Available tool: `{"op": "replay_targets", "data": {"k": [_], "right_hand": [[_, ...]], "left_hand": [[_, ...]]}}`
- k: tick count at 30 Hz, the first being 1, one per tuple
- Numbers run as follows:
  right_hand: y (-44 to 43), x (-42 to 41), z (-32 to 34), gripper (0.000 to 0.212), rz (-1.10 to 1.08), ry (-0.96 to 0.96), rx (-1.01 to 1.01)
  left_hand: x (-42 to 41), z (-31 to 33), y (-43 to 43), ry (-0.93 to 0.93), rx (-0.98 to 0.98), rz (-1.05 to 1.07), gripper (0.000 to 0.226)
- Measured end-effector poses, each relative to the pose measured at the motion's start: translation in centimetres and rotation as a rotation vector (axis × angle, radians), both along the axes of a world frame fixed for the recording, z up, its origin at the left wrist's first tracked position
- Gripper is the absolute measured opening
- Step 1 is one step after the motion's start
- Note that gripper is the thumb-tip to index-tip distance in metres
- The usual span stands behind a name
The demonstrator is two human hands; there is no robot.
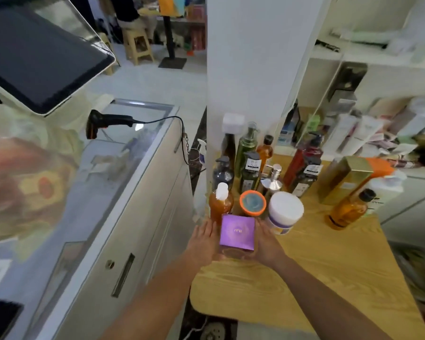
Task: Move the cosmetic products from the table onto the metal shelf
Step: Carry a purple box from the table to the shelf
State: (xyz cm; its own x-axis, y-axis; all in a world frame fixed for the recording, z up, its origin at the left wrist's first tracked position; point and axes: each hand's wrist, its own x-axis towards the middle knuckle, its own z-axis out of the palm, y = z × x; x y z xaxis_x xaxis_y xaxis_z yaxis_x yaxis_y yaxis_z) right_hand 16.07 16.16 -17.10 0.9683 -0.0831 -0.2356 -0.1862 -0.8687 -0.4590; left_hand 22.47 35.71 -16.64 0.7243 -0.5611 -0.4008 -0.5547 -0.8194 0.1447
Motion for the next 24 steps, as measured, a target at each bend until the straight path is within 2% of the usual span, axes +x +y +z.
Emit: {"op": "replay_targets", "data": {"k": [9, 13, 21, 24], "right_hand": [[0.7, 0.6, -1.6, 0.119, -0.073, 0.068, 0.058], [1.0, 0.2, -1.8, 0.114, -0.121, 0.042, 0.144], [1.0, -3.5, -2.5, 0.112, -0.24, 0.021, 0.314], [0.4, -5.9, -1.7, 0.102, -0.301, -0.015, 0.347]], "left_hand": [[2.1, -2.5, -0.9, 0.196, -0.175, -0.004, 0.112], [2.4, -2.4, -0.7, 0.282, -0.24, 0.002, 0.105], [0.7, -2.1, -1.0, 0.316, -0.244, -0.147, 0.099], [-1.0, -1.4, -2.3, 0.313, -0.25, -0.211, 0.097]]}}
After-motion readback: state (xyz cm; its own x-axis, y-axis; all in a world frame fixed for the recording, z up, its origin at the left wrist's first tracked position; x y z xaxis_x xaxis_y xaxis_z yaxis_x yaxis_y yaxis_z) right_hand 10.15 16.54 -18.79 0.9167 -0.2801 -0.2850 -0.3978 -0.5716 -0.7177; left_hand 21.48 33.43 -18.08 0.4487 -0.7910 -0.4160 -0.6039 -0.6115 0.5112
